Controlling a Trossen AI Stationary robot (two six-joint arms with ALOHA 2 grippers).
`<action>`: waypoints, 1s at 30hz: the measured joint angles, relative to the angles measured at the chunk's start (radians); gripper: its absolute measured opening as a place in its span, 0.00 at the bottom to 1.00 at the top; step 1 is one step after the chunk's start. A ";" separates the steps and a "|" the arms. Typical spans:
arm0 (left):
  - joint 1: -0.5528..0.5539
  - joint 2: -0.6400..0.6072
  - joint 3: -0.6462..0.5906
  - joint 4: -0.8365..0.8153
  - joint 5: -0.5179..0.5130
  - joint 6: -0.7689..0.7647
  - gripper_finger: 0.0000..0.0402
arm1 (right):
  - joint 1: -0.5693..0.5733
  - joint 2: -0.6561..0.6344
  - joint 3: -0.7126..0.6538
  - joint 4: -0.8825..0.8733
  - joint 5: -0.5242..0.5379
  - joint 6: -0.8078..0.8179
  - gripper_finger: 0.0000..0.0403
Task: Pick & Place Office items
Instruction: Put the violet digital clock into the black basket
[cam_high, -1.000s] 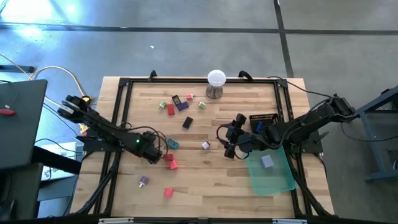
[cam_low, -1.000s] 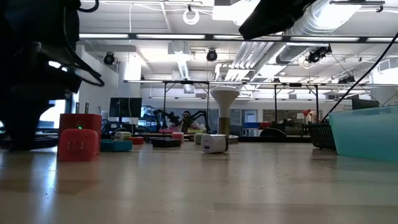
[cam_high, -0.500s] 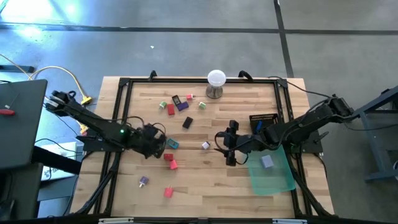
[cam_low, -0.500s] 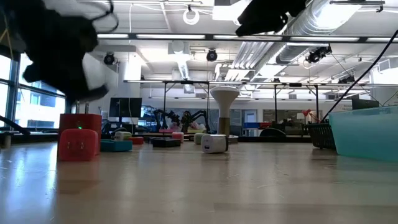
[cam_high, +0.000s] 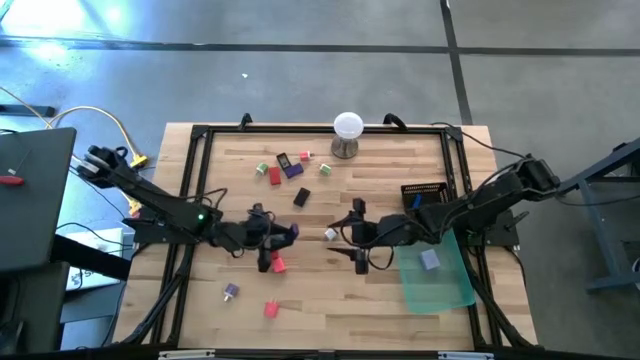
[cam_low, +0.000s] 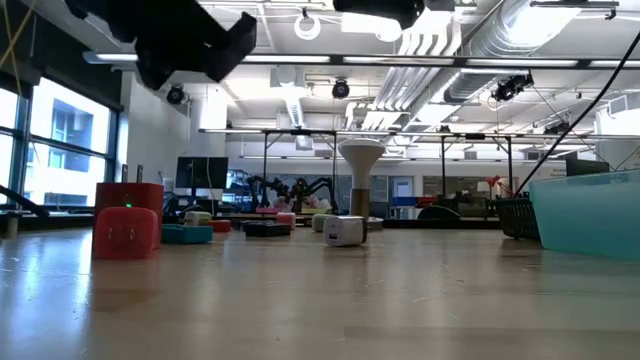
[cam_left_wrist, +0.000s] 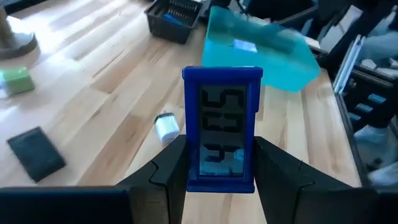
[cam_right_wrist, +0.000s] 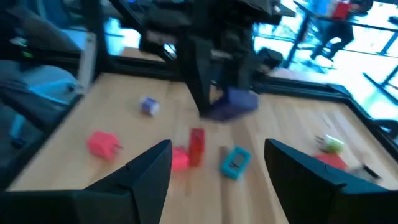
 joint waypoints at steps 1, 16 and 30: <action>0.000 0.019 0.000 0.028 0.001 0.025 0.34 | 0.000 0.001 0.000 0.008 -0.009 -0.001 0.61; 0.007 0.214 0.001 0.416 0.000 0.401 0.35 | -0.026 0.064 0.000 0.099 -0.064 -0.016 0.61; 0.018 0.247 0.000 0.456 -0.005 0.431 0.36 | -0.072 0.166 0.001 0.260 -0.123 -0.074 0.61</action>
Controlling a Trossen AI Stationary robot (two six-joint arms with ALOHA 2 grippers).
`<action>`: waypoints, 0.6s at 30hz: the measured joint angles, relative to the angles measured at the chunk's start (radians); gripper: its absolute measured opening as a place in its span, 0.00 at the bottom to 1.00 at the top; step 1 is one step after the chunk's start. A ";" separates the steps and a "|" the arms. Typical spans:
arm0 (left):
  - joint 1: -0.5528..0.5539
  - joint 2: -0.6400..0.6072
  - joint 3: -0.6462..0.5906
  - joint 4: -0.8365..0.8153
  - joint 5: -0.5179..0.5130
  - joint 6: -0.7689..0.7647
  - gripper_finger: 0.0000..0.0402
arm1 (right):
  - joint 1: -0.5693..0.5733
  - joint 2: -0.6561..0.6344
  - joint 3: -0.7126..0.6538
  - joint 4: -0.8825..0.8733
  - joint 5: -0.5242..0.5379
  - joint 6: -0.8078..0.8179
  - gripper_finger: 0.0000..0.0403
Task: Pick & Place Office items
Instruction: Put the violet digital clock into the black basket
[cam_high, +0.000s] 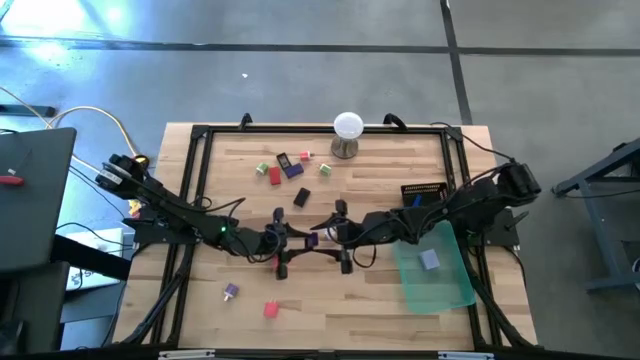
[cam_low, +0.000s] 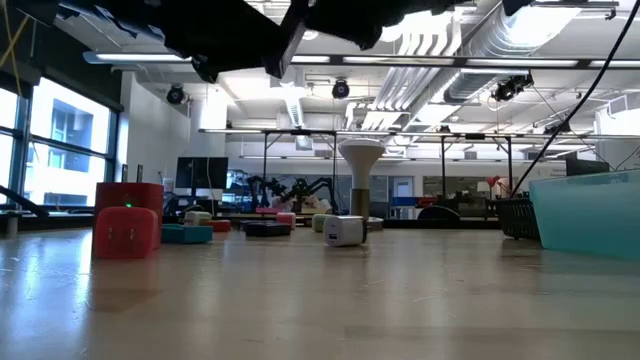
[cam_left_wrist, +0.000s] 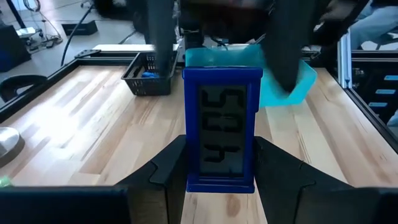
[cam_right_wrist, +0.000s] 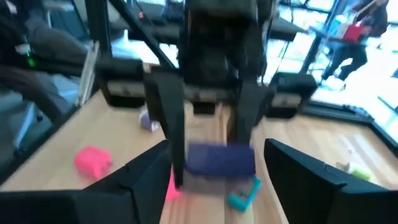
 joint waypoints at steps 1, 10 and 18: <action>0.000 0.000 0.000 0.001 0.000 0.001 0.36 | -0.001 0.002 -0.001 -0.006 -0.014 0.000 0.61; 0.005 0.000 0.000 0.014 0.002 0.004 0.36 | -0.020 0.017 -0.001 0.006 -0.098 0.000 0.61; 0.005 0.000 0.000 0.018 0.001 0.003 0.36 | -0.022 0.027 -0.001 0.015 -0.112 -0.007 0.61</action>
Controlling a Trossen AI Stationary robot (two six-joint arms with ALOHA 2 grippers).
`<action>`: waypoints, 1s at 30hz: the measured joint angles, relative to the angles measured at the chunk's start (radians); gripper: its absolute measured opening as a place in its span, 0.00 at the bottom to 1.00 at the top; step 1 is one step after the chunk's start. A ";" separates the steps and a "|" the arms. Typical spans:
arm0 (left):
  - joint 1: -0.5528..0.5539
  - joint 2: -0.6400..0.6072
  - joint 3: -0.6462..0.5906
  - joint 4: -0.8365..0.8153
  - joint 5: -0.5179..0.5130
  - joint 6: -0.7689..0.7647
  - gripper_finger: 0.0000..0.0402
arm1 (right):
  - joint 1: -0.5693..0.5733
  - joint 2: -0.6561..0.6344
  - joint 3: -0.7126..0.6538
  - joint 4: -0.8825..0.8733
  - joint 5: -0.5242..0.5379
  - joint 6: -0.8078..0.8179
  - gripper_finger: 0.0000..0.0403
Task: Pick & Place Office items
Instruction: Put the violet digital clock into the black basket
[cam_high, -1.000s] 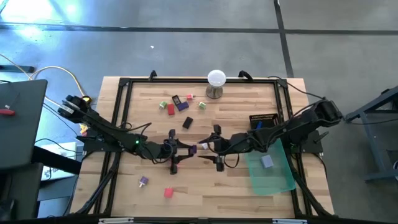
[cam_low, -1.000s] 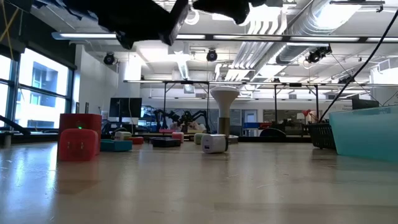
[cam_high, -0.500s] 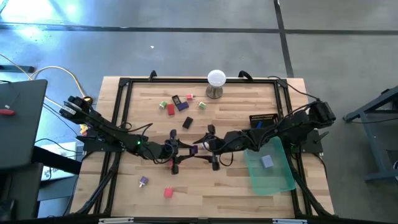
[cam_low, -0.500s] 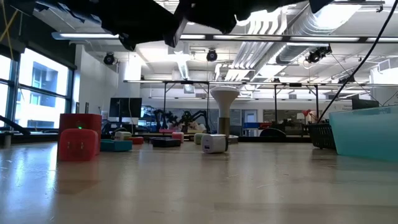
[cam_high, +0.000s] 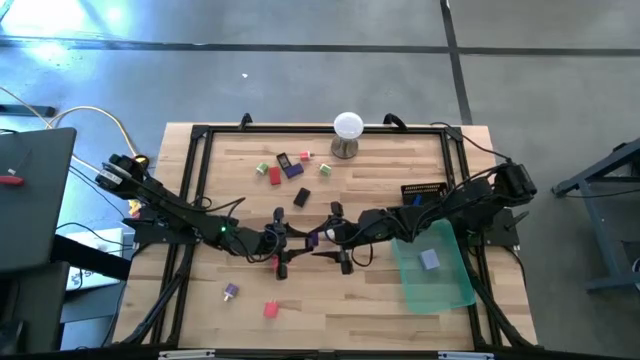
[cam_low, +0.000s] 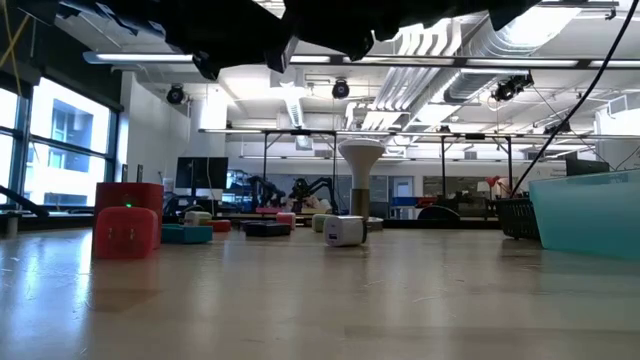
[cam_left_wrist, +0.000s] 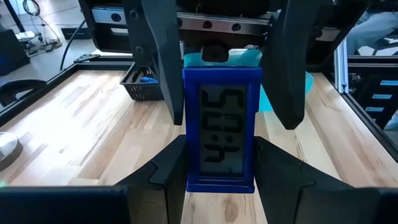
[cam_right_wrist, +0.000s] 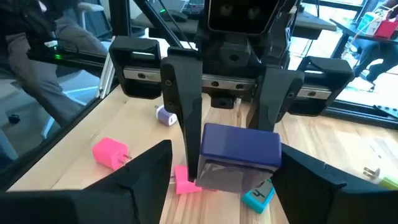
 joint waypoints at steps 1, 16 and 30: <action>0.000 0.000 0.000 -0.001 0.001 0.000 0.36 | 0.000 0.000 0.000 -0.001 0.000 0.000 0.61; 0.002 0.000 0.000 0.010 0.002 0.013 0.36 | -0.010 -0.001 0.000 0.007 -0.004 -0.001 0.44; 0.003 0.000 -0.001 0.008 -0.002 0.019 0.37 | -0.013 -0.002 0.000 -0.014 -0.004 -0.012 0.36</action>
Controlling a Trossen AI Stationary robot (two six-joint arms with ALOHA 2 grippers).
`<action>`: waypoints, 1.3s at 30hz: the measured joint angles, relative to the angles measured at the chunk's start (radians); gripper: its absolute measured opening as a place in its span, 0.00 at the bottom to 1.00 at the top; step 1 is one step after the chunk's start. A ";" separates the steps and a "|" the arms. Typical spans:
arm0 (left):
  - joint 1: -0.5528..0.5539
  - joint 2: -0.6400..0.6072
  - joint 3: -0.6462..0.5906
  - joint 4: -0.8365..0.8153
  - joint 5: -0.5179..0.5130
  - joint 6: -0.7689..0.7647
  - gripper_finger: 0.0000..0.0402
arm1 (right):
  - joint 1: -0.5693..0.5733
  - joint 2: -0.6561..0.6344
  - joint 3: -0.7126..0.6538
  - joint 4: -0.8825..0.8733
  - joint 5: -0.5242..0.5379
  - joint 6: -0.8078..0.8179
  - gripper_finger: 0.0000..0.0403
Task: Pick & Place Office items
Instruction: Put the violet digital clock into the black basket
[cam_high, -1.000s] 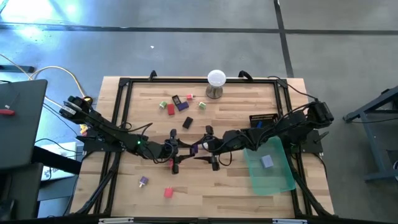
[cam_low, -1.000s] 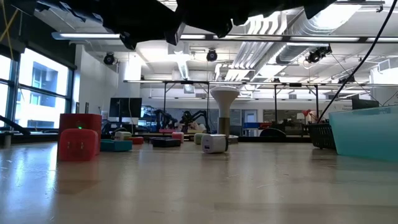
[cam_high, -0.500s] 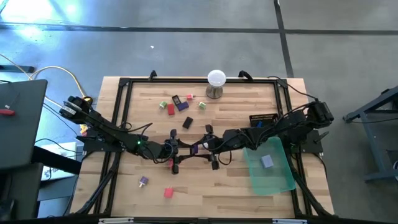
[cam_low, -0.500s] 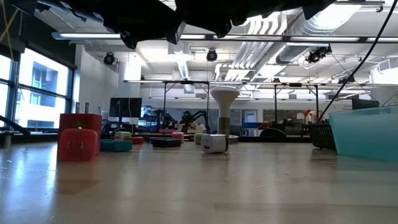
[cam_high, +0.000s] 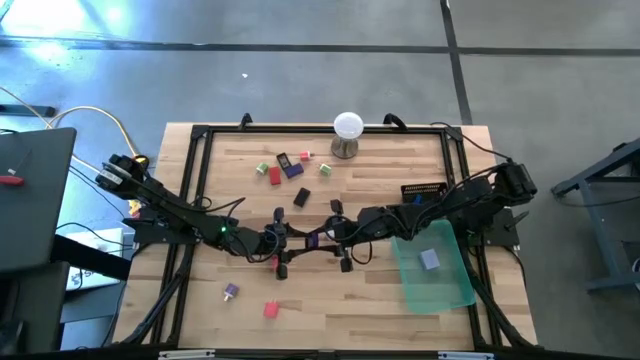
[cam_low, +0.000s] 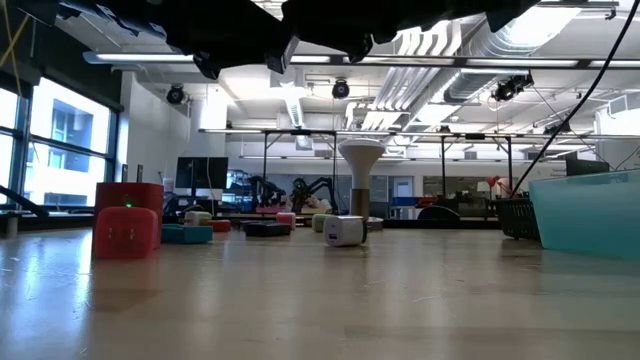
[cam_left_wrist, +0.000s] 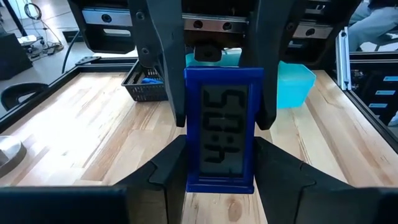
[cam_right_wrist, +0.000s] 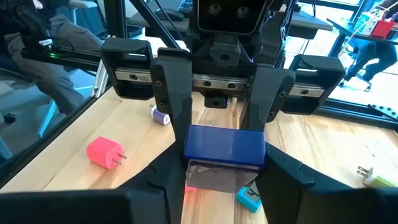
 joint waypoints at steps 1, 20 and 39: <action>0.000 0.000 0.000 0.000 0.000 0.000 0.38 | 0.000 0.000 0.000 0.000 0.000 0.000 0.36; 0.001 0.000 0.000 -0.011 0.032 0.022 0.45 | 0.000 0.000 0.000 -0.031 0.024 -0.010 0.36; 0.000 -0.001 0.001 -0.017 0.043 -0.024 0.79 | -0.001 0.001 0.000 -0.207 0.246 -0.006 0.36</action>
